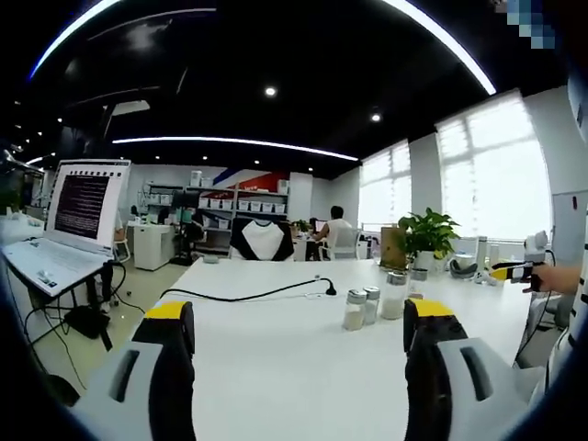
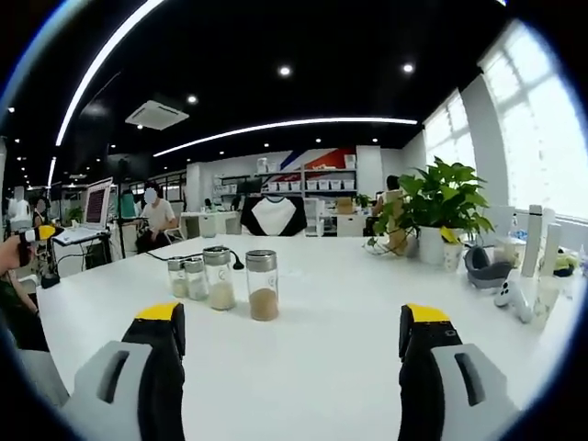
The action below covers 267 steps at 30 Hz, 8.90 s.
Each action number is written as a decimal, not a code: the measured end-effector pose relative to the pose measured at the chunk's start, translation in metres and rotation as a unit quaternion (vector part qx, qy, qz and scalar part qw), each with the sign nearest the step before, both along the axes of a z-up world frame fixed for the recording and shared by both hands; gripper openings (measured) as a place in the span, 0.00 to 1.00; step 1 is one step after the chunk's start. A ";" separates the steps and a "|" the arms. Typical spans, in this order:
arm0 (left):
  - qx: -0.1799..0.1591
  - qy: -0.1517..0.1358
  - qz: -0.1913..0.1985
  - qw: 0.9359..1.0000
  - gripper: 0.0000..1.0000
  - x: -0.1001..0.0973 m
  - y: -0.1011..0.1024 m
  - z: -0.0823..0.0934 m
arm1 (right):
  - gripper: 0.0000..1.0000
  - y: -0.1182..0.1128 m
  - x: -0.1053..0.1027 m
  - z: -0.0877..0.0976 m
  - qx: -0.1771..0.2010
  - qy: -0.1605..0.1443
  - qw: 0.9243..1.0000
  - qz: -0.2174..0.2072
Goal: Rotate the seasoning bottle until the label or dispensing opening points toward the visible target arrow and the bottle remains upright within the marked orientation range
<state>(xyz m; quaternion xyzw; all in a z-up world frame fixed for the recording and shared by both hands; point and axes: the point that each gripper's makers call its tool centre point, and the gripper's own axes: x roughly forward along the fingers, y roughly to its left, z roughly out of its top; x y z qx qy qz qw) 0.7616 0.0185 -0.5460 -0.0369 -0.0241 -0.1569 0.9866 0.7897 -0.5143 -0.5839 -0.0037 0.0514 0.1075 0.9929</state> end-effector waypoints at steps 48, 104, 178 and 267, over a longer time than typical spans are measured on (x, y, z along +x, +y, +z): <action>0.026 0.038 0.051 0.998 0.99 -0.050 0.017 -0.008 | 0.50 0.057 0.082 0.028 0.026 -0.014 0.998 0.049; 0.053 0.031 0.112 0.992 0.99 -0.092 0.051 0.005 | 0.46 0.100 0.190 -0.028 -0.006 0.027 0.998 0.059; 0.070 0.044 0.076 0.994 0.96 -0.082 0.028 -0.004 | 0.37 0.091 0.158 -0.007 -0.008 -0.050 0.996 0.075; 0.056 0.049 -0.031 0.997 0.91 -0.060 -0.047 -0.022 | 0.37 0.106 0.033 -0.037 0.037 -0.028 0.975 0.218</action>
